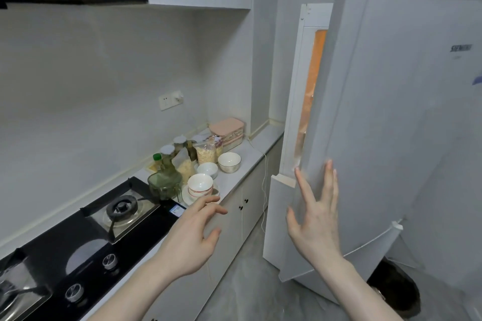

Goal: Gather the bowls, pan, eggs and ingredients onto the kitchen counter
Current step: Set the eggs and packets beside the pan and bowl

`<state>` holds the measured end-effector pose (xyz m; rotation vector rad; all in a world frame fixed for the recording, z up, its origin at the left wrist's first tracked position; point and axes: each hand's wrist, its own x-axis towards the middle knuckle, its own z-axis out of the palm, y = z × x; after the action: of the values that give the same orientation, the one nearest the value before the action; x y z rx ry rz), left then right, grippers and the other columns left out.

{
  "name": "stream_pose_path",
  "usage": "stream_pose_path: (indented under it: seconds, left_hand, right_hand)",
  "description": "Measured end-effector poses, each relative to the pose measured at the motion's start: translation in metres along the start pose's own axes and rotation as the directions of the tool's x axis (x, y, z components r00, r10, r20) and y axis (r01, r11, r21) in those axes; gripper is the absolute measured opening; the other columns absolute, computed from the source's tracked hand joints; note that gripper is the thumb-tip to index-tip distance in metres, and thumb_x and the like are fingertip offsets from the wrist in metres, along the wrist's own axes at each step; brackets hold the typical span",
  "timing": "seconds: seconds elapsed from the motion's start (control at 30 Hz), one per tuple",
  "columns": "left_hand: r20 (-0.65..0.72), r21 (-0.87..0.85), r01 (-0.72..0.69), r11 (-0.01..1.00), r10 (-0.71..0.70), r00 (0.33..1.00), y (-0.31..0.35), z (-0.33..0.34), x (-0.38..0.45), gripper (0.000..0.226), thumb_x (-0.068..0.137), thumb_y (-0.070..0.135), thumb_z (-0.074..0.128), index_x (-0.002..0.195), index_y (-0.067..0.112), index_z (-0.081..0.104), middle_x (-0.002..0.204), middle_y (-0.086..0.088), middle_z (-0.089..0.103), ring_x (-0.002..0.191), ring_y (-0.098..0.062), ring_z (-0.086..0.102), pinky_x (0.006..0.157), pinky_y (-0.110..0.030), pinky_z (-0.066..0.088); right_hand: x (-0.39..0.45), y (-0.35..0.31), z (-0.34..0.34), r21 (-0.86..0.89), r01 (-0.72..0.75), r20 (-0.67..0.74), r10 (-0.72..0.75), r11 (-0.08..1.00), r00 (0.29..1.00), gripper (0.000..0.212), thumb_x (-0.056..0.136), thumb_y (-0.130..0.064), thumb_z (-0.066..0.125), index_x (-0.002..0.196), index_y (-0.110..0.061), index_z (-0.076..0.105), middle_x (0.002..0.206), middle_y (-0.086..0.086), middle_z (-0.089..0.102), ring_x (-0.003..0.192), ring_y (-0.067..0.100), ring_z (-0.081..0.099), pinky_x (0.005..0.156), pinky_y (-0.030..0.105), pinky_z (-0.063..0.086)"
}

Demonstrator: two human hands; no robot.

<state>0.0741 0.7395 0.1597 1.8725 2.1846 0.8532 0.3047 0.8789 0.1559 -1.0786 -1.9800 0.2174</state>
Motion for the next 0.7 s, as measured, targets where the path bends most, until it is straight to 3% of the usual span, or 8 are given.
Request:
stream_pose_path:
  seconds: [0.17,0.4,0.57,0.7]
  left_hand:
    - [0.013,-0.014,-0.001,1.000,0.001,1.000,-0.033,-0.003,0.044,0.031,0.093,0.029,0.061,0.119,0.045,0.054,0.144,0.032,0.033,0.130,0.004,0.041,0.102,-0.018,0.035]
    - [0.009,-0.020,0.004,1.000,-0.004,1.000,-0.064,-0.009,0.090,0.030,0.092,0.031,0.062,0.117,0.046,0.054,0.141,0.034,0.034,0.117,0.004,0.046,0.082,-0.014,0.037]
    - [-0.048,-0.009,0.027,1.000,-0.027,0.998,-0.077,-0.017,0.117,0.031,0.090,0.028,0.065,0.112,0.046,0.053,0.139,0.034,0.037,0.126,0.006,0.044,0.097,-0.019,0.036]
    - [-0.075,0.016,0.091,0.996,-0.090,0.993,-0.084,-0.016,0.137,0.030,0.091,0.030,0.066,0.116,0.044,0.055,0.140,0.034,0.037,0.128,0.002,0.044,0.099,-0.019,0.035]
  right_hand:
    - [0.036,0.001,0.038,-0.041,0.007,0.012,-0.007,0.999,1.000,0.098,0.076,-0.002,0.075,0.158,-0.033,0.030,0.169,0.006,-0.016,0.156,0.029,-0.011,0.122,0.054,0.020]
    - [0.086,0.014,0.075,0.036,0.043,0.090,-0.046,0.998,0.995,0.090,0.080,-0.004,0.072,0.157,-0.031,0.033,0.169,-0.004,-0.015,0.156,0.021,-0.012,0.122,0.042,0.013]
    - [0.128,0.043,0.091,0.071,0.062,0.083,-0.067,0.996,0.994,0.081,0.081,-0.003,0.071,0.153,-0.027,0.041,0.170,-0.005,-0.006,0.157,0.019,-0.007,0.122,0.034,0.010]
    - [0.160,0.070,0.104,0.061,0.065,0.107,-0.071,0.996,0.992,0.084,0.080,-0.004,0.072,0.154,-0.025,0.038,0.170,-0.006,-0.006,0.157,0.017,-0.008,0.122,0.038,0.014]
